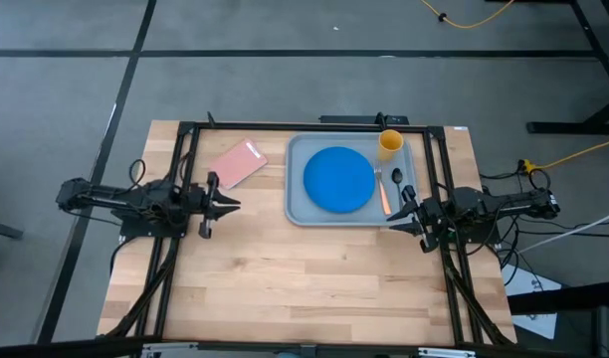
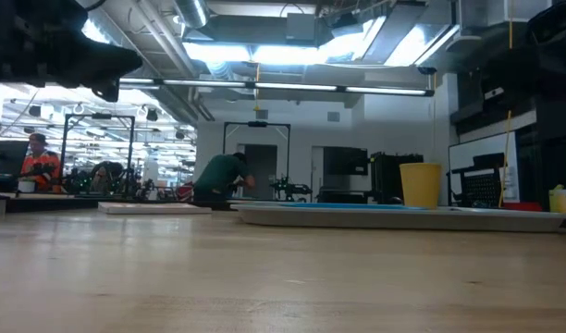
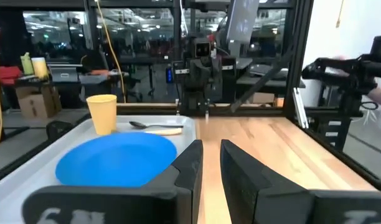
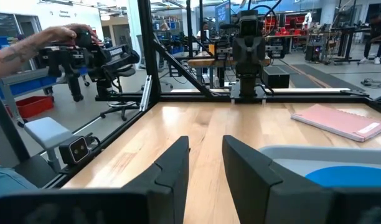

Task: Pick and place plate/cup/fork/spoon on tray
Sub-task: Return to Home Position

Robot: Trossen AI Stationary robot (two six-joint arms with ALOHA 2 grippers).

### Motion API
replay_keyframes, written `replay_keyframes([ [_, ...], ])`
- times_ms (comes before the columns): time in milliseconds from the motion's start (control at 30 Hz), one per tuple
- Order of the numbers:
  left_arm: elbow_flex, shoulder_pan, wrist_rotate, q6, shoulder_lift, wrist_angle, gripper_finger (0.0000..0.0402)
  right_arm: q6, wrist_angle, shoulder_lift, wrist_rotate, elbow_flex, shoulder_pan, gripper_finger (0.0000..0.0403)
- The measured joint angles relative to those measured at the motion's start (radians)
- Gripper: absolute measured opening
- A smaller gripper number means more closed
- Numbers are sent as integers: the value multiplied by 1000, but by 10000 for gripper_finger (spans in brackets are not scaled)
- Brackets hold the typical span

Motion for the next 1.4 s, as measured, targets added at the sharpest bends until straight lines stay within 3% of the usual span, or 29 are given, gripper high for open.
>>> replay_keyframes([
  [267, 0, 0, 0, 0, -100, 0, 49, -2, 0, 0, 0, 0, 0, 103],
  [1400, 0, 0, 0, 0, -99, -4, 49, -1, 0, 0, 0, 0, 0, 103],
])
